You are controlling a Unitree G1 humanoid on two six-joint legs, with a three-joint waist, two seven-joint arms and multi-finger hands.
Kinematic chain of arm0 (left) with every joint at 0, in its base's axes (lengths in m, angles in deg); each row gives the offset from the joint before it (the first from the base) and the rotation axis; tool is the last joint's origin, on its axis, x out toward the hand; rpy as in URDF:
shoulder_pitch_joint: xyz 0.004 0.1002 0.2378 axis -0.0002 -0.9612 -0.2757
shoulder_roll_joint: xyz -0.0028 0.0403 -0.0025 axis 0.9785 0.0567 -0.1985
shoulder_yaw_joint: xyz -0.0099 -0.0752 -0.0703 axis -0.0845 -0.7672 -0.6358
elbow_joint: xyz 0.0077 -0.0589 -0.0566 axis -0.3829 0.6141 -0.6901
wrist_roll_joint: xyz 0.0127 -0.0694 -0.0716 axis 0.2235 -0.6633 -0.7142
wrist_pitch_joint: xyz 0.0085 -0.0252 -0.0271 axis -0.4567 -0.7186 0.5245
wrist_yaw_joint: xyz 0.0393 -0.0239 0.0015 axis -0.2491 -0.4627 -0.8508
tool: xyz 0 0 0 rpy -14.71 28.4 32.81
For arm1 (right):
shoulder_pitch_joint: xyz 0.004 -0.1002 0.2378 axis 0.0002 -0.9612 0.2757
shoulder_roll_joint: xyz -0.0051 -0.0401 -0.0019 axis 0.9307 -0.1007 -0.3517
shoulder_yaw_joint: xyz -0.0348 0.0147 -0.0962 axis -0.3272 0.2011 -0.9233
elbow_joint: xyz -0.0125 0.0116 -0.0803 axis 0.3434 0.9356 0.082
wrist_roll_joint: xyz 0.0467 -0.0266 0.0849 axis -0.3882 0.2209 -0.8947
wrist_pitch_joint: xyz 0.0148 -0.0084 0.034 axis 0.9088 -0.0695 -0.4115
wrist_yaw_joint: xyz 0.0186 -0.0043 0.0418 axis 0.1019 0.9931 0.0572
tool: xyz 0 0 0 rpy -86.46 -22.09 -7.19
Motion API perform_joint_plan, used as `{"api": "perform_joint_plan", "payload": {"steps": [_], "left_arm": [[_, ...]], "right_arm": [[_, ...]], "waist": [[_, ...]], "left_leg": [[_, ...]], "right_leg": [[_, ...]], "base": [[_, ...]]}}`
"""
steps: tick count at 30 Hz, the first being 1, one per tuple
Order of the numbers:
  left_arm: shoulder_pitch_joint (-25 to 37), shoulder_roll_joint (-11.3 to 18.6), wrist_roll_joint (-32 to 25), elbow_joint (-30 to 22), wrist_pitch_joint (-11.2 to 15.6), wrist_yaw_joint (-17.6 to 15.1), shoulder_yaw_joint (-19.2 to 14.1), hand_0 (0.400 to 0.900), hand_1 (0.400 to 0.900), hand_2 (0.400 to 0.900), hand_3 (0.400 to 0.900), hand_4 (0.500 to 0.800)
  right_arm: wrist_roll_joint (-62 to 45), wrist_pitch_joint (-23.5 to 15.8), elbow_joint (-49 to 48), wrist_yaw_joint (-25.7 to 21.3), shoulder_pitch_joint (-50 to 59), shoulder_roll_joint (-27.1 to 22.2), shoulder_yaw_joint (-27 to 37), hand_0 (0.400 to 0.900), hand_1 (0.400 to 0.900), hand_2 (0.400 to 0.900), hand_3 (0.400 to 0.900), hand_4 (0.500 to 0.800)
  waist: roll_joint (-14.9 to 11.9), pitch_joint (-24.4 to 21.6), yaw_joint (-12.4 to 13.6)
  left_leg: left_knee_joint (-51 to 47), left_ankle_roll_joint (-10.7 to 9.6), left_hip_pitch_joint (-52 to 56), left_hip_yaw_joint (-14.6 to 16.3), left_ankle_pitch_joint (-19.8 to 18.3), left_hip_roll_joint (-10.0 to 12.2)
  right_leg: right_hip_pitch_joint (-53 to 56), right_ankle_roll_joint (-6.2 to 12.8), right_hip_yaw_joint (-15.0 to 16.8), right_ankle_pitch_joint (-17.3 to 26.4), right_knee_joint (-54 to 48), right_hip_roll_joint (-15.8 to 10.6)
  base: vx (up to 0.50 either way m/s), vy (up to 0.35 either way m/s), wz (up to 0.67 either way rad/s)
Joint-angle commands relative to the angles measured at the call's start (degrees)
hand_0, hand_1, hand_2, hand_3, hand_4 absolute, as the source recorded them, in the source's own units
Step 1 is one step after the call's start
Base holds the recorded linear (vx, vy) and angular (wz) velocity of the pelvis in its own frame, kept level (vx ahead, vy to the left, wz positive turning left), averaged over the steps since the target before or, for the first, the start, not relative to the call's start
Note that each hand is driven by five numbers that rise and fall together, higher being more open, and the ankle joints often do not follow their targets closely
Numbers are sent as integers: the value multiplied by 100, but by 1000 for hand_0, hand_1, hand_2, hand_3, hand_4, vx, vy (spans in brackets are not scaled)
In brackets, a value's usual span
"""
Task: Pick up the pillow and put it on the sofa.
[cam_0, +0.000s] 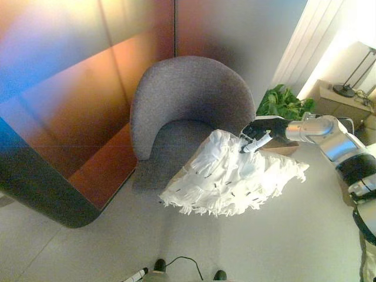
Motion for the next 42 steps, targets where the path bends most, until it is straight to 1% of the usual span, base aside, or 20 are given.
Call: {"api": "perform_joint_plan", "payload": {"steps": [1, 4, 7, 9, 13, 15, 17, 20, 21, 22, 23, 26, 28, 31, 33, 37, 40, 42], "left_arm": [[-137, 48, 263, 535, -262, -54, 461, 900, 900, 900, 900, 800], [-126, 39, 157, 535, -294, -77, 505, 900, 900, 900, 900, 800], [-150, 7, 11, 567, -239, -152, 585, 900, 900, 900, 900, 800], [-152, 24, -26, 576, -247, -163, 596, 900, 900, 900, 900, 800], [-182, 64, -150, 556, -178, -253, 694, 900, 900, 900, 900, 800], [-187, 117, -164, 549, -167, -243, 705, 900, 900, 900, 900, 800], [-186, 169, -196, 534, -142, -196, 713, 900, 900, 900, 900, 800], [-170, 243, -262, 460, -120, -71, 740, 900, 900, 900, 900, 800], [-164, 248, -269, 453, -104, -50, 735, 900, 900, 900, 900, 800], [-160, 241, -304, 435, -80, -39, 751, 900, 900, 900, 900, 800], [-177, 217, -340, 390, -49, -55, 779, 900, 900, 900, 900, 800], [-182, 263, -389, 329, -20, 35, 805, 900, 900, 900, 900, 800], [-163, 263, -408, 277, -40, 45, 842, 900, 900, 900, 900, 800], [-158, 303, -409, 240, -71, 131, 869, 900, 900, 900, 900, 800], [-148, 331, -455, 176, -86, 227, 920, 900, 900, 900, 900, 800], [-142, 314, -521, 112, -105, 260, 965, 900, 900, 900, 900, 800], [-154, 309, -549, 78, -113, 242, 973, 900, 900, 900, 900, 800], [-165, 323, -554, 78, -114, 286, 983, 900, 900, 900, 900, 800]], "right_arm": [[-783, 150, 535, -746, 1993, 116, 171, 400, 400, 400, 400, 500], [-927, 421, 904, -1095, 2099, 225, 244, 400, 400, 400, 400, 500], [-1118, 468, 1513, -1458, 2226, 235, 367, 400, 400, 400, 400, 500], [-1162, 525, 1807, -1616, 2322, 196, 442, 400, 400, 400, 400, 500], [-1372, 535, 2404, -2018, 2609, 63, 361, 400, 400, 400, 400, 500], [-1457, 579, 2592, -2249, 2747, -41, 291, 400, 400, 400, 400, 500], [-1493, 633, 2762, -2358, 2908, -149, 184, 400, 400, 400, 400, 500], [-1584, 717, 3044, -2650, 3160, -351, 14, 400, 400, 400, 400, 500], [-1574, 823, 3088, -2766, 3209, -408, -7, 400, 400, 400, 400, 500], [-1552, 1009, 3156, -2984, 3279, -485, -49, 400, 400, 400, 400, 500], [-1611, 1034, 3190, -3103, 3293, -532, -78, 900, 900, 900, 900, 800], [-1612, 1145, 3303, -3106, 3400, -707, -125, 900, 900, 900, 900, 800], [-1530, 1062, 3375, -3103, 3416, -790, -167, 900, 900, 900, 900, 800], [-1506, 1031, 3394, -3048, 3487, -845, -230, 900, 900, 900, 900, 800], [-1455, 990, 3399, -3113, 3494, -856, -257, 900, 900, 900, 900, 800], [-1336, 838, 3405, -2958, 3485, -910, -310, 900, 900, 900, 900, 800], [-1252, 812, 3410, -2898, 3443, -945, -322, 900, 900, 900, 900, 800], [-1205, 802, 3414, -2821, 3421, -959, -335, 900, 900, 900, 900, 800]], "waist": [[-390, -233, 250], [-422, -195, 338], [-435, -142, 455], [-437, -116, 527], [-436, -9, 719], [-437, 46, 794], [-430, 112, 842], [-393, 261, 933], [-386, 288, 945], [-373, 324, 955], [-366, 359, 971], [-323, 429, 987], [-277, 473, 983], [-235, 503, 971], [-192, 547, 947], [-151, 559, 893], [-131, 538, 853], [-111, 523, 831]], "left_leg": [[-38, 13, 124, 162, -419, -276], [-38, 24, 83, 100, -402, -268], [-38, 31, 34, -7, -390, -265], [-38, 31, -10, -82, -378, -270], [-38, 32, -166, -272, -326, -281], [-38, 30, -271, -350, -300, -284], [-38, 27, -361, -408, -281, -280], [-38, 15, -502, -479, -267, -262], [-38, 12, -539, -498, -264, -260], [-38, 9, -592, -517, -250, -257], [-38, 11, -633, -543, -249, -257], [-38, -7, -740, -580, -225, -242], [-38, -12, -789, -600, -223, -244], [-38, -18, -825, -579, -217, -232], [-38, -25, -859, -556, -210, -220], [-38, -40, -866, -514, -207, -206], [-38, -48, -834, -480, -216, -192], [-38, -49, -829, -471, -216, -196]], "right_leg": [[559, 258, -371, -375, -2, 22], [549, 263, -401, -366, -2, 28], [553, 270, -459, -377, -2, 39], [546, 268, -505, -388, -2, 44], [496, 265, -611, -404, -2, 50], [439, 263, -651, -411, -2, 55], [374, 257, -668, -415, -2, 60], [278, 243, -668, -430, -2, 82], [247, 240, -670, -434, -2, 83], [210, 237, -670, -435, -2, 85], [179, 240, -659, -439, -2, 89], [91, 225, -674, -452, -2, 88], [29, 216, -675, -463, -2, 81], [-18, 204, -666, -470, -2, 76], [-65, 198, -635, -466, -2, 70], [-102, 190, -596, -472, -2, 62], [-95, 182, -573, -483, -2, 56], [-108, 183, -547, -487, -2, 51]], "base": [[78, 23, 9], [56, 11, 15], [56, -1, 23], [52, -5, 25], [32, -17, 25], [6, -23, 21], [-22, -32, 14], [-43, -45, 9], [-54, -36, 7], [-46, -35, 4], [-41, -35, 2], [-46, -26, -2], [-37, -3, -4], [-31, 0, -7], [-47, -13, -12], [-25, -3, -12], [4, 0, -7], [-13, 6, -5]]}}
